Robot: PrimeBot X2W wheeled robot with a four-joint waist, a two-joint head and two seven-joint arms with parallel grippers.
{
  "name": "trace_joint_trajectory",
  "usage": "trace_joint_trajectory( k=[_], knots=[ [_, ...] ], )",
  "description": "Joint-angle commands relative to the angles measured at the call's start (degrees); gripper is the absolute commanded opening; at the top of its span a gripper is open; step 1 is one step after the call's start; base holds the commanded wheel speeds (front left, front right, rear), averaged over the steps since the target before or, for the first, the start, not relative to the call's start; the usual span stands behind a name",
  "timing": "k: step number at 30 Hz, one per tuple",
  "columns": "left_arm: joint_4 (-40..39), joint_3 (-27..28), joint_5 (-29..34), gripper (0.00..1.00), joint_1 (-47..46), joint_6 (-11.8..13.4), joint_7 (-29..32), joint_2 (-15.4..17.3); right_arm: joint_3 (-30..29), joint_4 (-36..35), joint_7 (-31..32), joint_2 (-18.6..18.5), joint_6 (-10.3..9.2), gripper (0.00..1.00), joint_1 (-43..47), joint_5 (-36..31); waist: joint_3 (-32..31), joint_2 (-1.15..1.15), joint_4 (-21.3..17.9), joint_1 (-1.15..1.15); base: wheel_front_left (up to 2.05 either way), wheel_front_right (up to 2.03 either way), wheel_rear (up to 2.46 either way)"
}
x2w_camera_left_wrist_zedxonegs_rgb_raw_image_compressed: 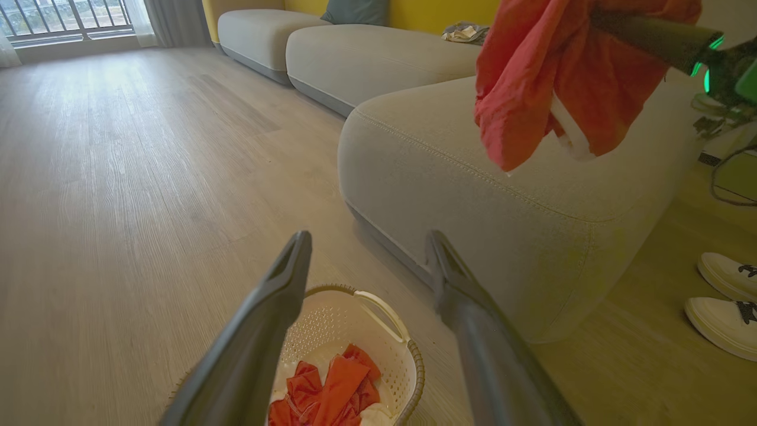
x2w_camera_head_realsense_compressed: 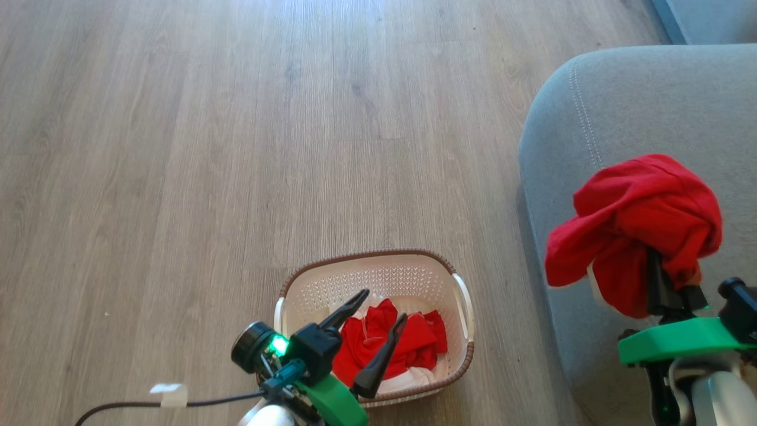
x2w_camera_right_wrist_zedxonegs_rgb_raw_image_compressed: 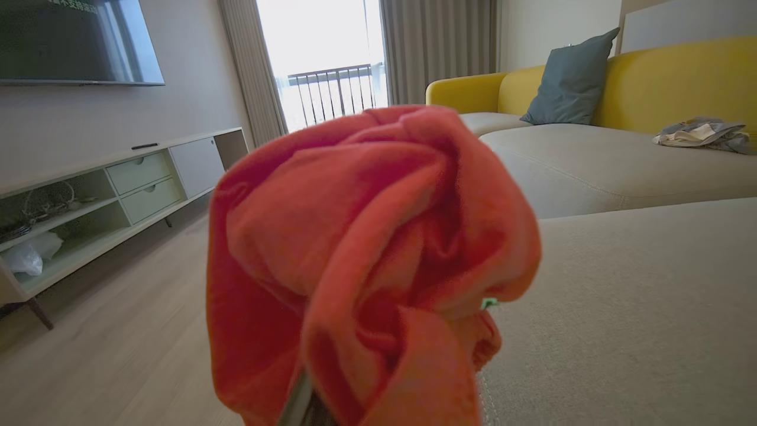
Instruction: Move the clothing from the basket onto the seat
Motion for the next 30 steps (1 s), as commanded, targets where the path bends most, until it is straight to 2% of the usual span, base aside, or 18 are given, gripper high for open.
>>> trace_joint_trajectory(
  k=[1, 23, 30],
  knots=[
    [-1.47, 1.73, -0.08, 1.0, -1.13, -0.07, -0.29, 0.12, 0.56, -1.34, -0.14, 0.01, -0.01, 0.0, -0.89, 0.06, -0.18, 0.0, -0.15, 0.0, 0.0, 0.0, 0.0],
    [-0.64, 2.67, -0.05, 1.0, -0.19, -0.07, -0.29, -0.27, 0.0, -0.62, -0.14, 0.5, -0.01, 0.0, -0.89, 0.23, -0.62, 0.0, -1.12, 0.0, 0.0, 0.0, 0.0],
    [-1.09, 2.86, -0.21, 1.0, -0.12, -0.08, -0.29, -0.38, 0.05, -0.91, -0.14, -0.15, -0.01, 0.0, -1.46, 0.01, -0.74, 0.0, -3.32, 0.0, 0.0, 0.0, 0.0]
  ],
)
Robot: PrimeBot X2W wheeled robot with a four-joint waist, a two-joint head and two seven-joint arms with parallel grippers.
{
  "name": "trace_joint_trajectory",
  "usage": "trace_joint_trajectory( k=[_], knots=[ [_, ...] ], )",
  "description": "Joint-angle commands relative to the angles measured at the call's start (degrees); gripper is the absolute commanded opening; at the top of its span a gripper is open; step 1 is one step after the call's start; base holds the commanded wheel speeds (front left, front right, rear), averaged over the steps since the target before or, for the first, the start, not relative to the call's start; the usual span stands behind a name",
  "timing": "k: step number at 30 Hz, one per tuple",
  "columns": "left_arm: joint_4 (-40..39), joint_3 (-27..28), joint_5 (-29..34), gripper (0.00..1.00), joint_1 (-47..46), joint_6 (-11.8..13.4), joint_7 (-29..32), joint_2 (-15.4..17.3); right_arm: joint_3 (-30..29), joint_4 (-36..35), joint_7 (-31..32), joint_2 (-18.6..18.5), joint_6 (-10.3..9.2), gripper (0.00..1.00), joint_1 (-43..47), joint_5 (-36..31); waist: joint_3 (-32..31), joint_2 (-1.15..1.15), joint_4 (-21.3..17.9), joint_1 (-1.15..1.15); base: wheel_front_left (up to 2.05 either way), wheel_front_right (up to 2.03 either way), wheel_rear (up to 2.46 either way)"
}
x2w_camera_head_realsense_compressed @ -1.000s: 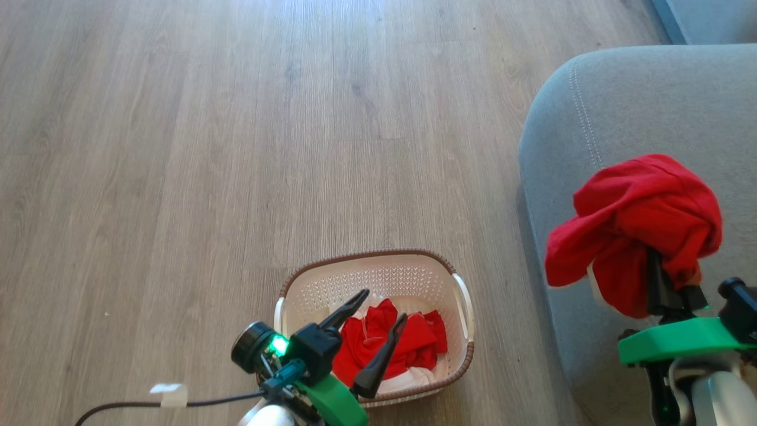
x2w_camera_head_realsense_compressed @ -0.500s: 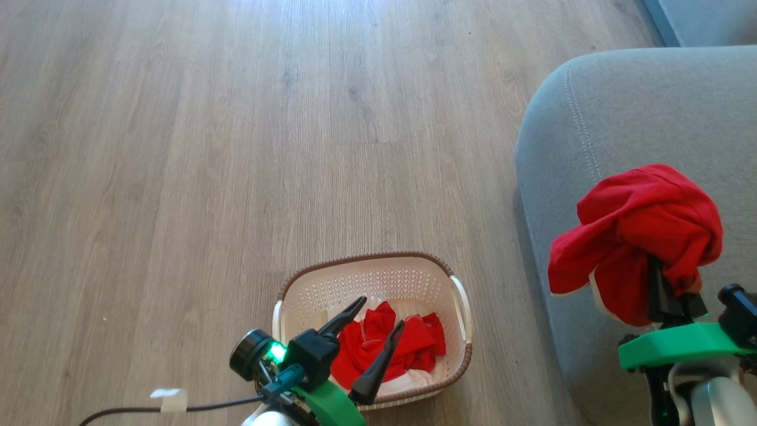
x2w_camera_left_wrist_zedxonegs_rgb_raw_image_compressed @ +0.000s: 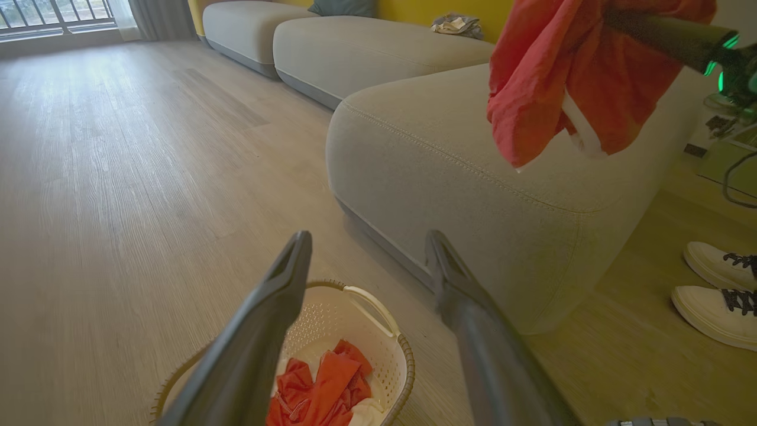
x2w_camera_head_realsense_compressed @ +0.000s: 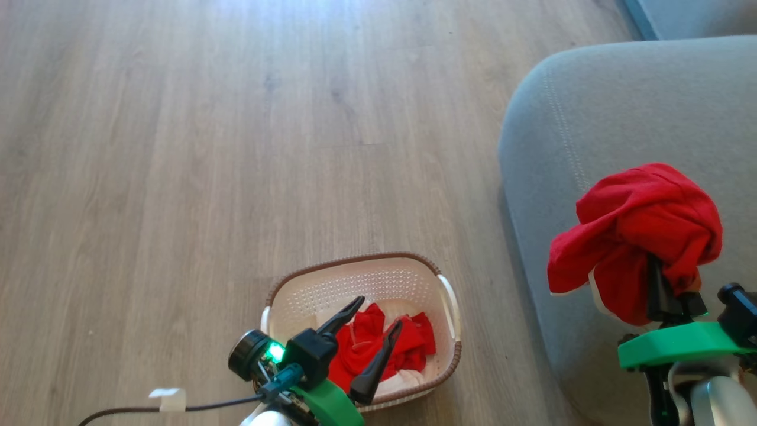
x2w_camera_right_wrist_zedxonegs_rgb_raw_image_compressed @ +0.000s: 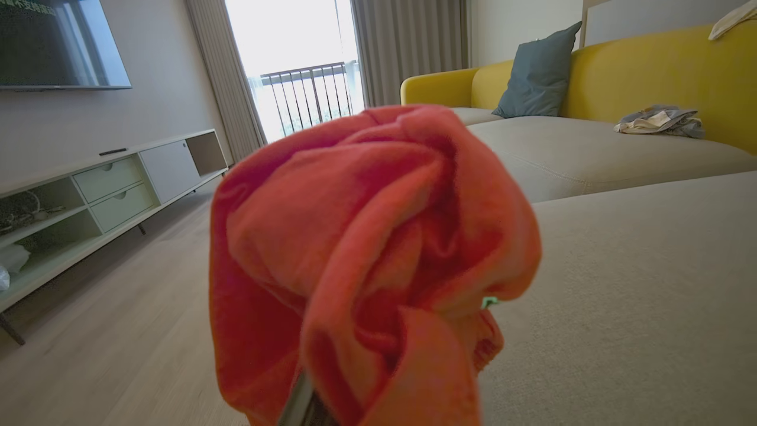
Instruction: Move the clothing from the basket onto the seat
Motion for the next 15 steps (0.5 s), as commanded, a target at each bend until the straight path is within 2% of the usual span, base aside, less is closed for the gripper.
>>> trace_joint_trajectory(
  k=[1, 7, 15],
  knots=[
    [-2.0, 2.1, -0.21, 1.0, -1.09, -0.08, -0.29, -0.34, 1.18, -2.23, -0.14, -1.03, -0.01, 0.0, -2.07, -0.07, 0.04, 0.0, -1.37, 0.0, 0.0, 0.0, 0.0],
    [-2.37, 1.93, -0.34, 1.0, -1.17, -0.08, -0.29, -0.4, 1.62, -2.63, -0.14, -1.99, -0.01, 0.0, -2.87, -0.33, 0.67, 0.0, -6.2, 0.0, 0.0, 0.0, 0.0],
    [-3.34, 1.68, -0.64, 1.0, -2.24, -0.08, -0.29, -0.42, 1.11, -3.11, -0.14, -2.4, -0.01, 0.0, -4.01, -0.18, 2.06, 0.0, -14.6, 0.0, 0.0, 0.0, 0.0]
  ],
)
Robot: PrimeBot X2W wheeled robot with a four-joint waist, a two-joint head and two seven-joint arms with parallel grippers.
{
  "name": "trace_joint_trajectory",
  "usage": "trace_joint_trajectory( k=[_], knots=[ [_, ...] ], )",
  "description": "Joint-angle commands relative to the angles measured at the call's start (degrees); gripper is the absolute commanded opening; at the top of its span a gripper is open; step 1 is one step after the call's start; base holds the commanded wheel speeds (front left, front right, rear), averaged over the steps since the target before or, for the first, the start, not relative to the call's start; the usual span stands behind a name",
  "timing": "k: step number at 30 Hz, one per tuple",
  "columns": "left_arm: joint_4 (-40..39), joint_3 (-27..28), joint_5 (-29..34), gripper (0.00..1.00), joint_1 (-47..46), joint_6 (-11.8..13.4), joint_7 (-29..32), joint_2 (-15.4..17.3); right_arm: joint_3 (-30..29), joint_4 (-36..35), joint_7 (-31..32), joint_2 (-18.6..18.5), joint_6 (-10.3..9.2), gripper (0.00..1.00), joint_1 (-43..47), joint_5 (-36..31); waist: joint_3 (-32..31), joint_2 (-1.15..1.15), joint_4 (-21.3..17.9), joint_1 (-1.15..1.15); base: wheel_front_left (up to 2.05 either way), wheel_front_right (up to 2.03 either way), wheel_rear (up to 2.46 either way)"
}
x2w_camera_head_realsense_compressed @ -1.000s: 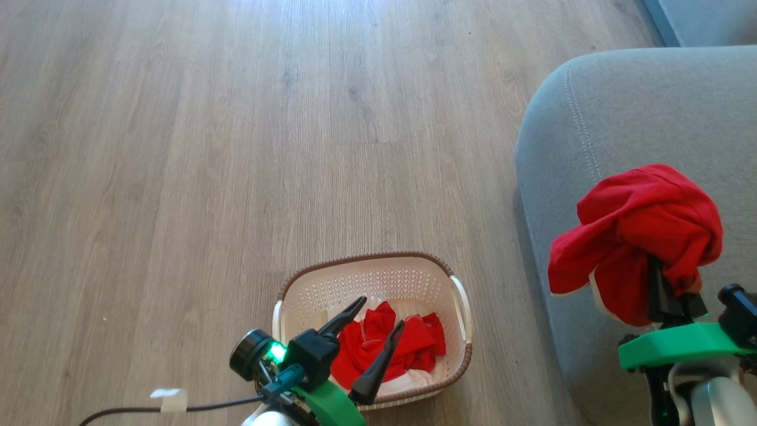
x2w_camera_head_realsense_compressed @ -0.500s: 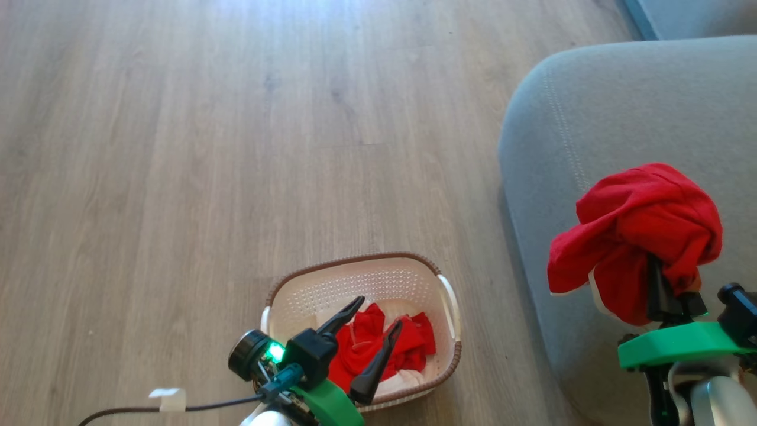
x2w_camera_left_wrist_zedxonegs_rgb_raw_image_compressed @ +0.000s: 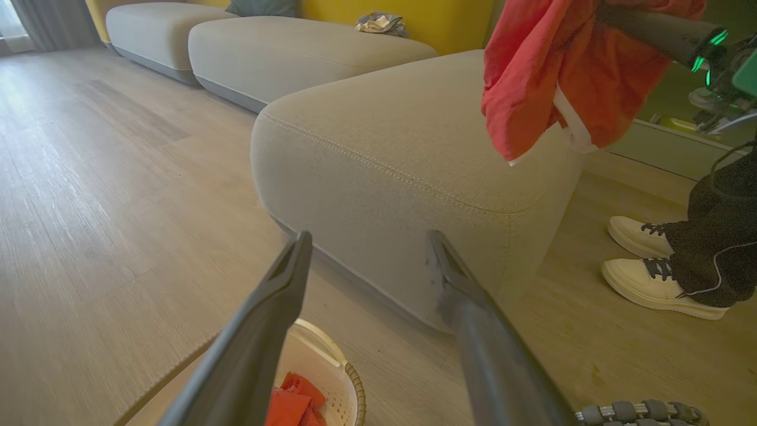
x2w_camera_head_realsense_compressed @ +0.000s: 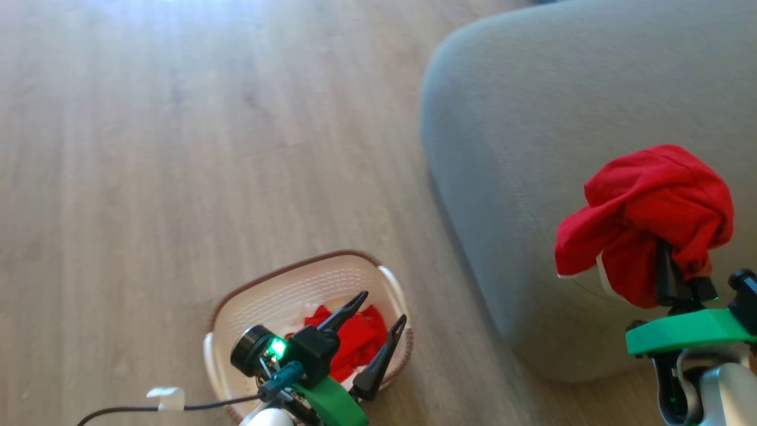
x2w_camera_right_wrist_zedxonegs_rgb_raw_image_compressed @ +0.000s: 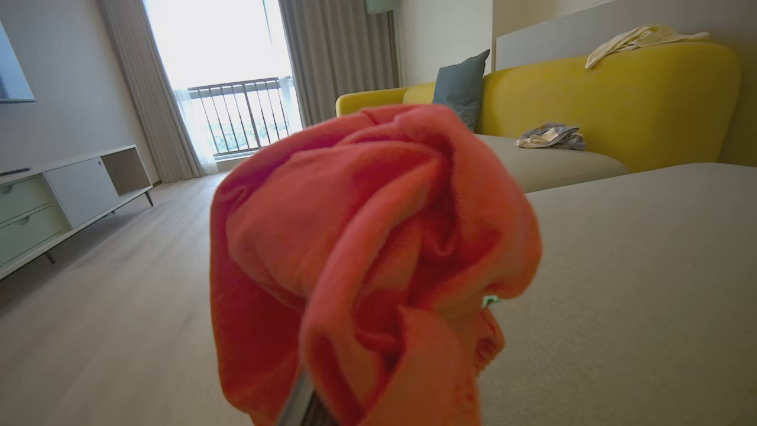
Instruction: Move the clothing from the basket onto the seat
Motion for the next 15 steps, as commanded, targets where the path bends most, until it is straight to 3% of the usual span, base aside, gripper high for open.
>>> trace_joint_trajectory(
  k=[1, 10, 15],
  knots=[
    [-1.98, 1.83, -0.14, 1.0, -2.13, -0.08, -0.29, -0.33, 1.03, -2.25, -0.14, -0.89, -0.01, 0.0, -2.54, -0.13, 0.84, 0.0, -3.63, 0.0, 0.0, 0.0, 0.0],
    [-2.23, 1.17, 0.71, 1.0, -3.61, -0.08, -0.29, -0.34, 0.69, -2.47, -0.14, -0.07, -0.01, 0.0, -3.05, 0.01, 2.45, 0.0, -13.01, 0.0, 0.0, 0.0, 0.0],
    [-2.19, -0.55, 0.97, 1.0, -4.82, -0.08, -0.29, -0.34, -1.07, -3.18, -0.14, 0.68, -0.01, 0.0, -2.51, 0.24, 4.03, 0.0, -15.35, 0.0, 0.0, 0.0, 0.0]
  ],
)
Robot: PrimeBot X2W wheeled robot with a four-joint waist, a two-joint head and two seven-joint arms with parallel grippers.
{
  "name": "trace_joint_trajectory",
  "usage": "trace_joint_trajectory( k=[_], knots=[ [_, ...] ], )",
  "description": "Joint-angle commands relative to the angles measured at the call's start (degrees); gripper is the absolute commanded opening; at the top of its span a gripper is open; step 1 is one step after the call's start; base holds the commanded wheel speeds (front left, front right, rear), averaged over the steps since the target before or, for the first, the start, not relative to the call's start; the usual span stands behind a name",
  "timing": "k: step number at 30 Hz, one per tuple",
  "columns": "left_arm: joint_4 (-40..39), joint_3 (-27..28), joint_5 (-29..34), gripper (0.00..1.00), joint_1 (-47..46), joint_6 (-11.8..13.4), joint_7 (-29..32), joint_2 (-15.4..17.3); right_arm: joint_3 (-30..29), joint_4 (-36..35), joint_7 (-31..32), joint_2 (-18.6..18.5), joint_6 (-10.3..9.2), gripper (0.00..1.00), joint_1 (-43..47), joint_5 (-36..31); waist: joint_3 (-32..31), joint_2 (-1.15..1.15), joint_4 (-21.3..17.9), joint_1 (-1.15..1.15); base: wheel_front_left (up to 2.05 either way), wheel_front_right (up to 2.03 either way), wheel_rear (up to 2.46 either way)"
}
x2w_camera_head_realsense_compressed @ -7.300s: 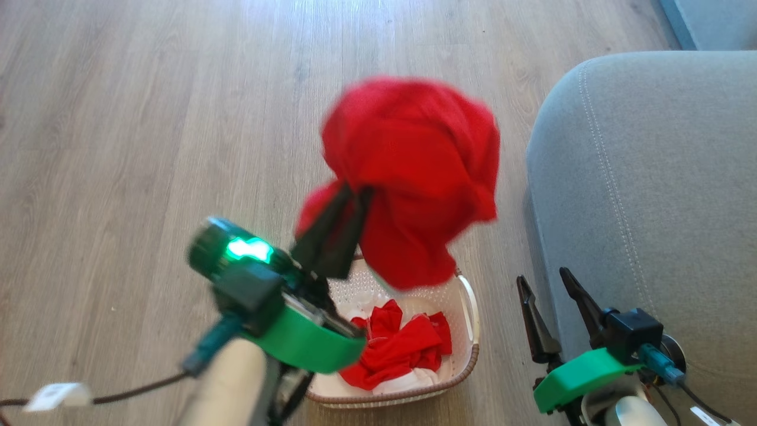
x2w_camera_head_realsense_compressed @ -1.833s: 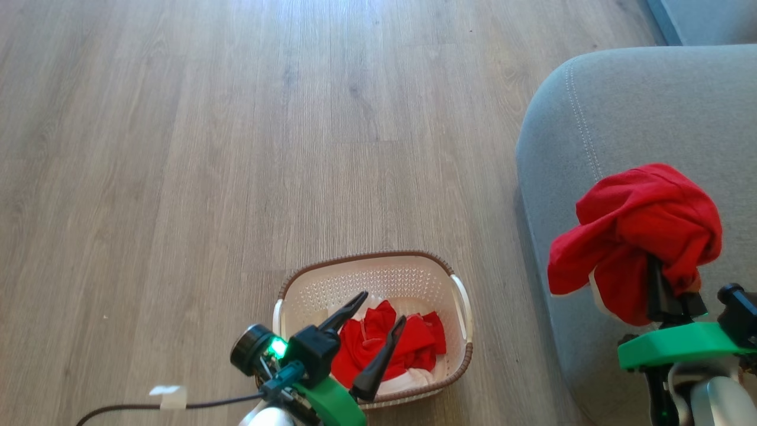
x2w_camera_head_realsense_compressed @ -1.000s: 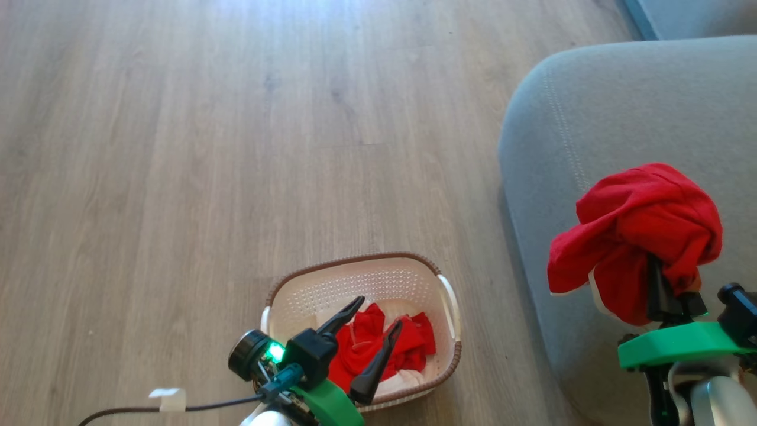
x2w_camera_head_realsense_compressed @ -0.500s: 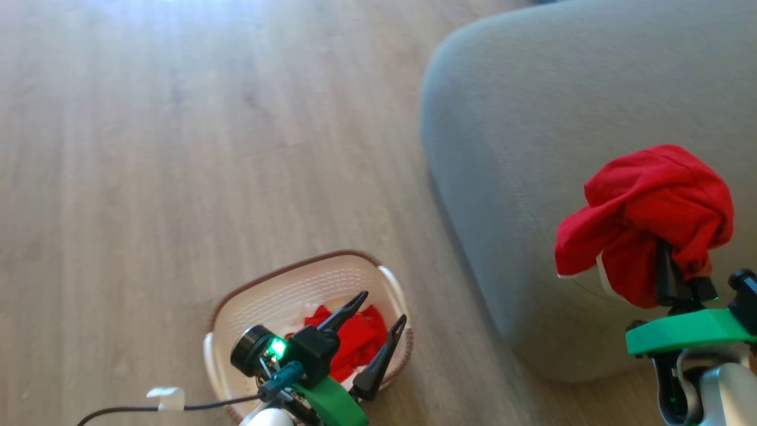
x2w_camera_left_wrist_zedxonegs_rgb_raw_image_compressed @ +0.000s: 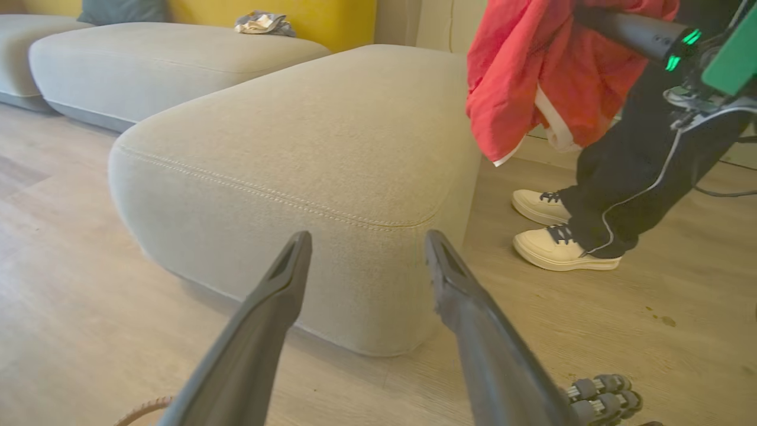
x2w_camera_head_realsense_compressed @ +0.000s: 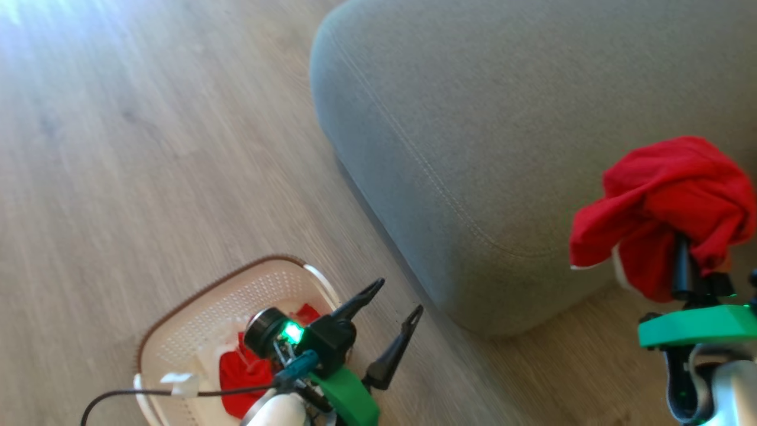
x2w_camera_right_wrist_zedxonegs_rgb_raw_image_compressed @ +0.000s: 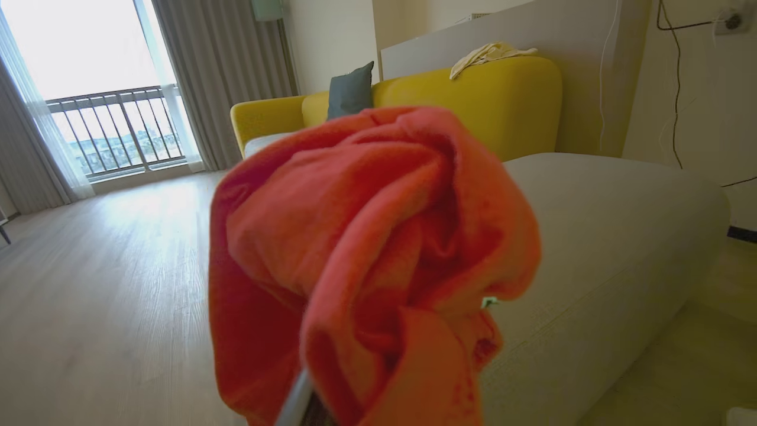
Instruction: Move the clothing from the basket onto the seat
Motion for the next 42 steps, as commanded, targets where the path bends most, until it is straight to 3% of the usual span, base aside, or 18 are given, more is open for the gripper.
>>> trace_joint_trajectory(
  k=[1, 9, 24, 33, 42],
  knots=[
    [-1.77, 1.15, 0.23, 1.0, -2.49, -0.08, -0.29, -0.32, 0.6, -2.6, -0.14, -0.04, -0.01, 0.0, -1.5, 0.28, 1.41, 0.0, -1.14, 0.0, 0.0, 0.0, 0.0],
    [-0.21, -2.98, 0.0, 1.0, -4.78, -0.08, -0.29, 0.03, -2.96, -4.53, -0.14, 1.33, -0.01, 0.0, 0.22, 0.74, 3.29, 0.0, -2.23, 0.0, 0.0, 0.0, 0.0],
    [-1.02, -2.26, 0.58, 1.0, -5.2, -0.08, -0.29, 2.28, -4.83, -4.84, -0.14, 1.56, -0.01, 0.0, -5.07, 2.06, 7.6, 0.0, -2.5, 0.0, 0.0, 0.0, 0.0],
    [-2.5, -6.19, 2.07, 1.0, -9.86, -0.08, -0.29, 9.45, -8.55, -5.54, -0.14, -0.72, -0.01, 0.0, -19.29, 3.94, 20.32, 0.0, 0.17, 0.0, 0.0, 0.0, 0.0],
    [-3.82, -10.21, 1.58, 1.0, -14.03, -0.08, -0.29, 14.67, -12.52, 4.04, -0.14, -7.07, -0.01, 0.0, -34.87, 7.02, 29.28, 0.0, 3.22, 0.0, 0.0, 0.0, 0.0]
  ],
)
